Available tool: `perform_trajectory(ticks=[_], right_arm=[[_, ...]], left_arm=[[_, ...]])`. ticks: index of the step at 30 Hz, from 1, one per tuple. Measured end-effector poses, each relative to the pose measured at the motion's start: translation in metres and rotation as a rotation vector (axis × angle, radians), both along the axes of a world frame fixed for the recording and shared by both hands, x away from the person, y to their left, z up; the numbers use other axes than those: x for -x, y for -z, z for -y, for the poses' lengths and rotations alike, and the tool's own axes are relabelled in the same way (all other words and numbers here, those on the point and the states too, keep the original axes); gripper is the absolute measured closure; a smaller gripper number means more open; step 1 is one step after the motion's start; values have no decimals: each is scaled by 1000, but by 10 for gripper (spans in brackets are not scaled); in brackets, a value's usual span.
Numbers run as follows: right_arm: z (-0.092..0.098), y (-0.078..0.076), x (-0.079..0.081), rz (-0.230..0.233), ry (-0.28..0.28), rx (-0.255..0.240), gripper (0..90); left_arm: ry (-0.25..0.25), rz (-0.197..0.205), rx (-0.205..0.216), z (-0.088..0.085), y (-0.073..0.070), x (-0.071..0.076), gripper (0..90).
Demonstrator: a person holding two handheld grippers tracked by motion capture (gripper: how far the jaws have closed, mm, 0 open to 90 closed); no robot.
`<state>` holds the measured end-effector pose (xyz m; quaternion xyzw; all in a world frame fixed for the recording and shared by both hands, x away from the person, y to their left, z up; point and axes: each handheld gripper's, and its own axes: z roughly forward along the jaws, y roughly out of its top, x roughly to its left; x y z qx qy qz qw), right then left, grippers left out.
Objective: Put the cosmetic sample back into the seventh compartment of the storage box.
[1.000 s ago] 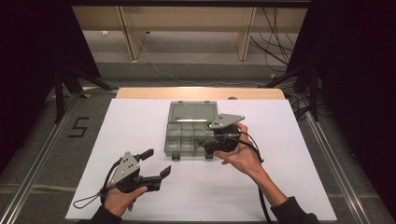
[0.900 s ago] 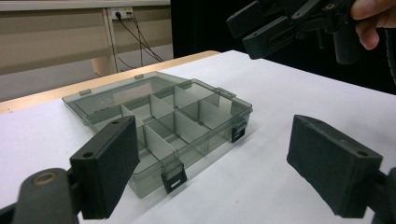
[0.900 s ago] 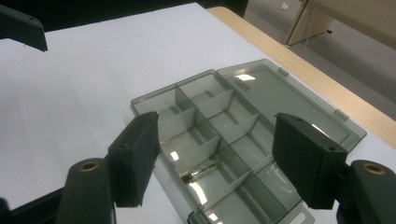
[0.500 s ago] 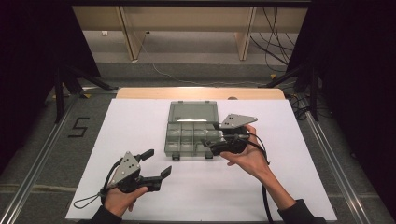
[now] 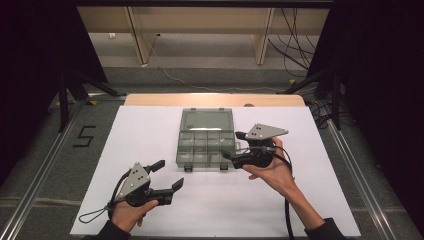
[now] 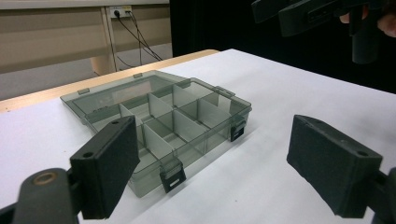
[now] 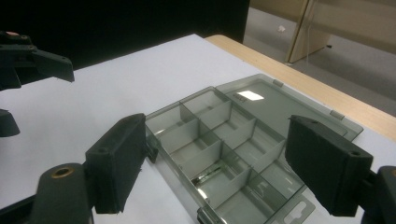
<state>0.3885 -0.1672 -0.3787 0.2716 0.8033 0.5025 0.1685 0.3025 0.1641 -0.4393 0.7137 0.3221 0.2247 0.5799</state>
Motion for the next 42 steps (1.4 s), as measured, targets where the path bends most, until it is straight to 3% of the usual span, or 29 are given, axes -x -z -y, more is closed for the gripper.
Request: perform_trajectory(ticks=[6, 14, 21, 37, 38, 39, 42], right_arm=[[6, -1, 5, 19, 10, -24, 225], [12, 0, 12, 9, 6, -69, 229], [16, 1, 17, 12, 6, -71, 222], [21, 9, 36, 35, 5, -148, 181], [23, 9, 37, 30, 7, -133, 181], [23, 9, 37, 54, 9, -135, 180], [24, 10, 41, 42, 12, -148, 179]], left_arm=[[2, 1, 1, 0, 0, 0, 157], [1, 1, 1, 0, 0, 1, 158], [1, 3, -3, 0, -1, 1, 158], [4, 2, -7, 0, 0, 1, 158], [4, 2, -7, 0, -1, 1, 158], [4, 3, -6, 0, -1, 1, 158], [6, 2, -9, 0, -1, 1, 158]])
